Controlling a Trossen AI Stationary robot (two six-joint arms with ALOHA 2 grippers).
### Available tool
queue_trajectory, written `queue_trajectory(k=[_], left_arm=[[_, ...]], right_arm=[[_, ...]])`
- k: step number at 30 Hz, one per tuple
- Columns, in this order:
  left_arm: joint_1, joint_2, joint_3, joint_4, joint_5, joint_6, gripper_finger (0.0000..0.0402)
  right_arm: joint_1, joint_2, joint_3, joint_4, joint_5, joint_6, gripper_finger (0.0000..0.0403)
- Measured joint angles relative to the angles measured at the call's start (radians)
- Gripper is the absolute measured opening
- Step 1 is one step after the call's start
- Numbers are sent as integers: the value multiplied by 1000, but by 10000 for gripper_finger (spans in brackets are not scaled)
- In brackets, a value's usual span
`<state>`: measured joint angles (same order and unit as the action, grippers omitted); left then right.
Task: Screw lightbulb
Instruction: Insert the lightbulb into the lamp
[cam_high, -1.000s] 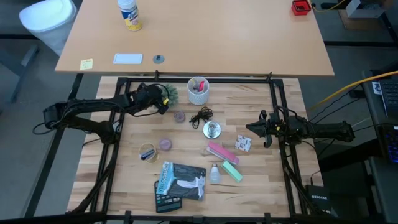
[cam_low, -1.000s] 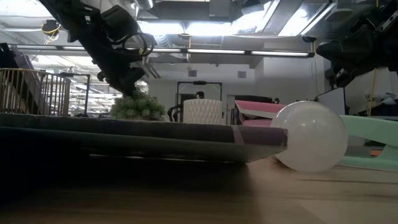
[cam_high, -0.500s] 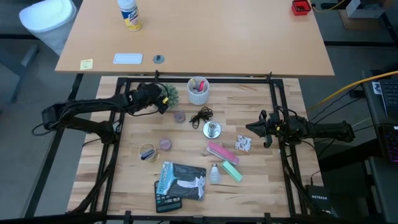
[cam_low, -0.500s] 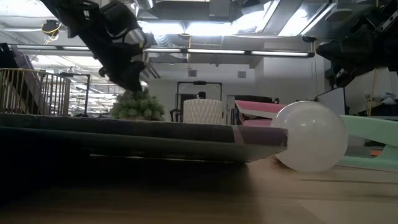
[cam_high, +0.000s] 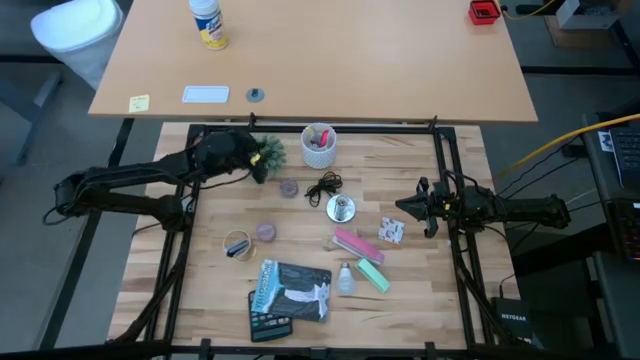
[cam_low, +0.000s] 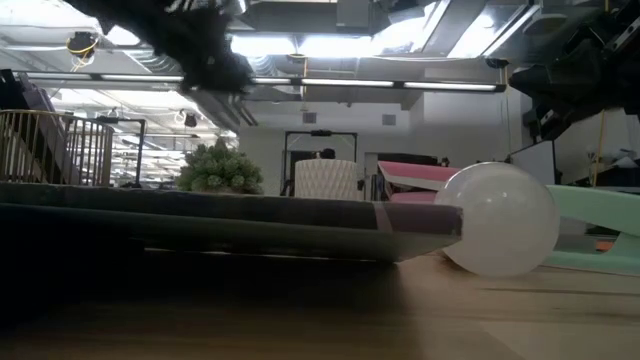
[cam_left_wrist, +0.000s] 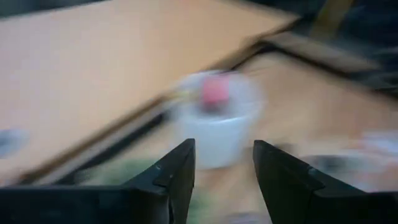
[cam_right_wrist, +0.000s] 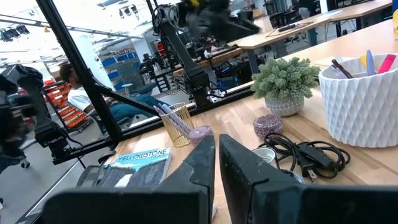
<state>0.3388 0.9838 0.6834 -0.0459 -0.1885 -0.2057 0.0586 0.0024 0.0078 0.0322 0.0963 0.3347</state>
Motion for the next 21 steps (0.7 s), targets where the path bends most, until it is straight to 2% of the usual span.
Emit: queue_trajectory(k=[3, 6, 12, 15, 21], left_arm=[[-65, 31, 1, 166, 226, -24, 146], [-148, 88, 1, 332, 333, -10, 143], [-300, 263, 1, 545, 340, 118, 143], [-340, 345, 1, 555, 340, 157, 143], [-372, 475, 43, 549, 340, 116, 143]], right_arm=[[0, 0, 0, 0, 0, -2, 28], [0, 0, 0, 0, 0, -2, 28], [0, 0, 0, 1, 0, -3, 28], [0, 0, 0, 2, 0, -3, 28], [0, 0, 0, 3, 0, -4, 28]])
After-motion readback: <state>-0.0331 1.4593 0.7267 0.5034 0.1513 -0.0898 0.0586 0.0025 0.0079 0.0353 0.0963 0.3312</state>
